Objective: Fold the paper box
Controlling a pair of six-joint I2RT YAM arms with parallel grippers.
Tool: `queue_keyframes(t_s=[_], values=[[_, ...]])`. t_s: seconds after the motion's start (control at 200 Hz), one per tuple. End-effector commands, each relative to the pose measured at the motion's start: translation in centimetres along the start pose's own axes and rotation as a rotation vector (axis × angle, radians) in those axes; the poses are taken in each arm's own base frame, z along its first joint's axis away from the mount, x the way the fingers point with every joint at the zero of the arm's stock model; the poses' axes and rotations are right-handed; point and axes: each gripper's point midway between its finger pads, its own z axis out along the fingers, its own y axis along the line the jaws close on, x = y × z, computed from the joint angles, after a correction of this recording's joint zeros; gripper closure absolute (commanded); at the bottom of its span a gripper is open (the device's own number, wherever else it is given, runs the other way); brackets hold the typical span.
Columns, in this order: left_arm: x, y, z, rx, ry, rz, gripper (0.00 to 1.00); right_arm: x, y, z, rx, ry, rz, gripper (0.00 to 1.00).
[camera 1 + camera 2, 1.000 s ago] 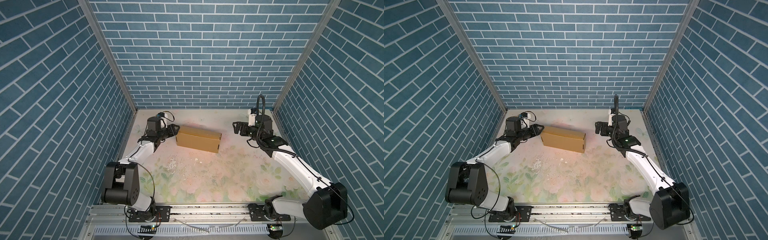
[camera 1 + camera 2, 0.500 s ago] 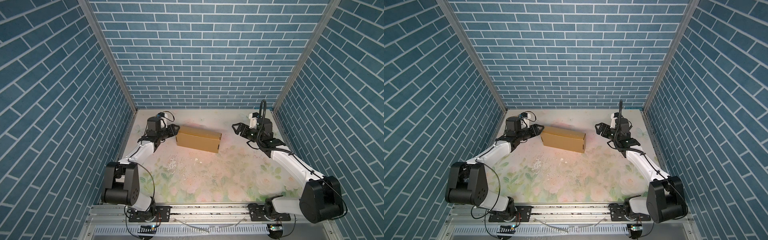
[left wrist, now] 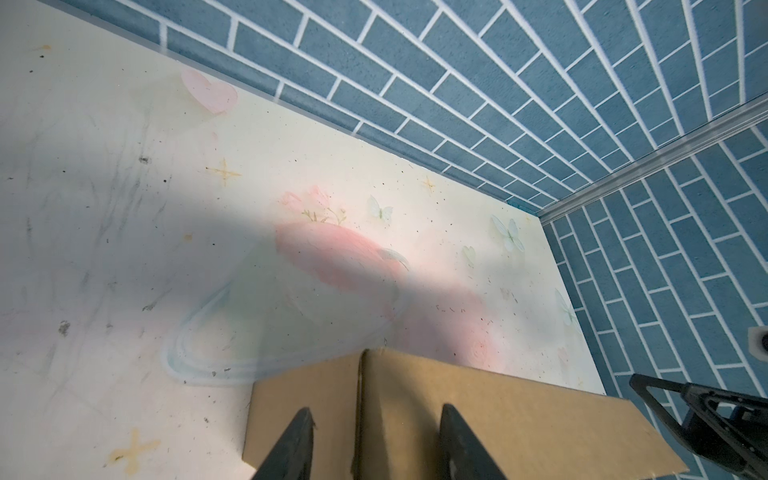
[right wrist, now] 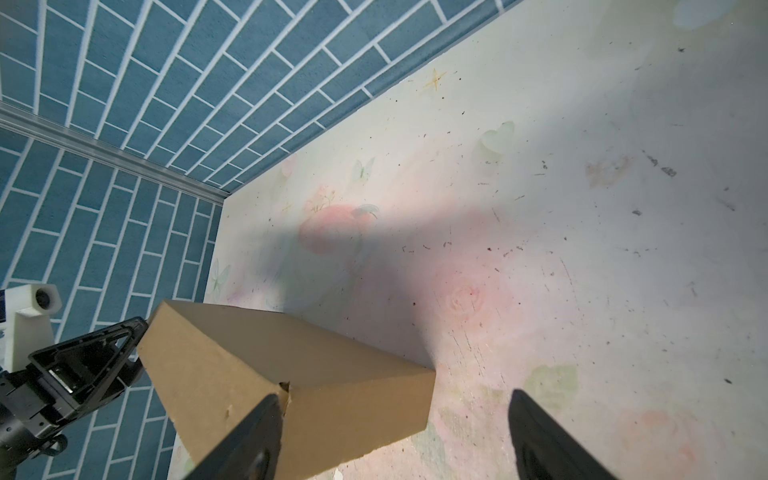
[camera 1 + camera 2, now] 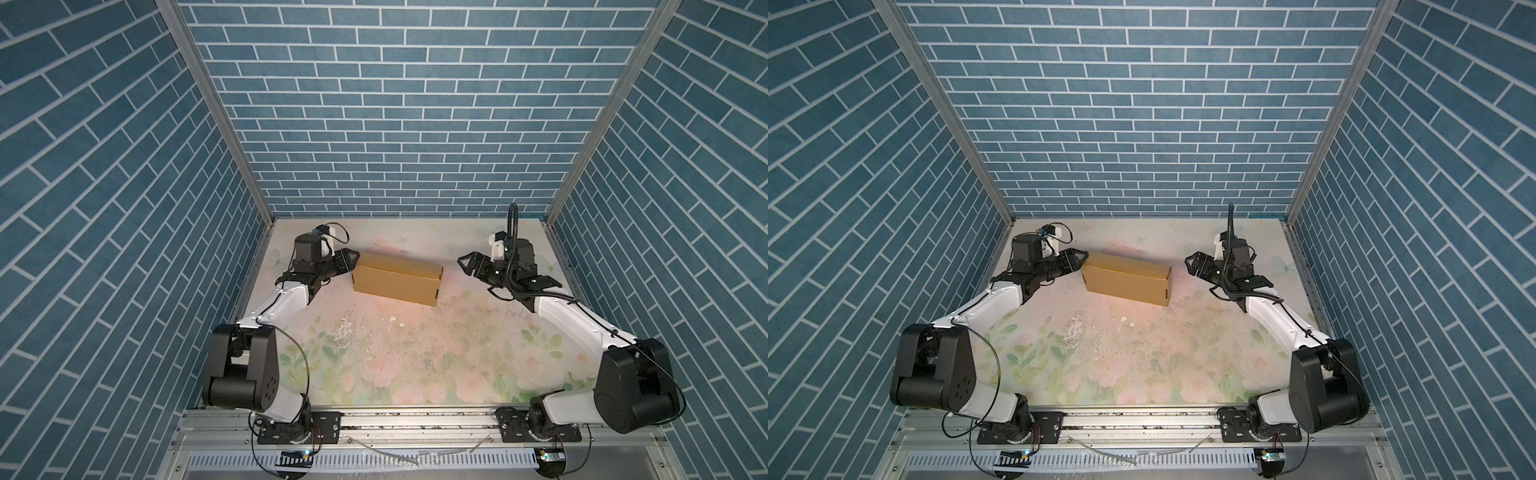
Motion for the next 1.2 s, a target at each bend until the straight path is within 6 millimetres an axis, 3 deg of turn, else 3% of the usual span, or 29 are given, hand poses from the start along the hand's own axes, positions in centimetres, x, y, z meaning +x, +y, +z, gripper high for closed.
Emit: queue_keyframes(t_s=[0.0,0.185,0.41,0.77,1.195], values=[[2.2,1.4,0.1,-0.051,0.057,-0.006,0.50,-1.6,2.3,-0.2,-0.042,-0.027,0.010,0.16],[2.8,1.7,0.5,-0.055,0.068,-0.010,0.50,-0.9,4.3,0.8,-0.078,0.003,-0.012,0.16],[3.7,2.2,1.3,-0.060,0.081,-0.010,0.50,1.5,5.5,2.6,-0.088,0.073,-0.024,0.17],[5.3,3.2,2.2,-0.063,0.099,-0.032,0.52,4.8,4.0,3.2,-0.056,0.123,0.019,0.25],[6.6,3.4,1.5,-0.077,0.115,-0.023,0.53,7.5,2.0,3.1,0.012,0.169,0.028,0.40]])
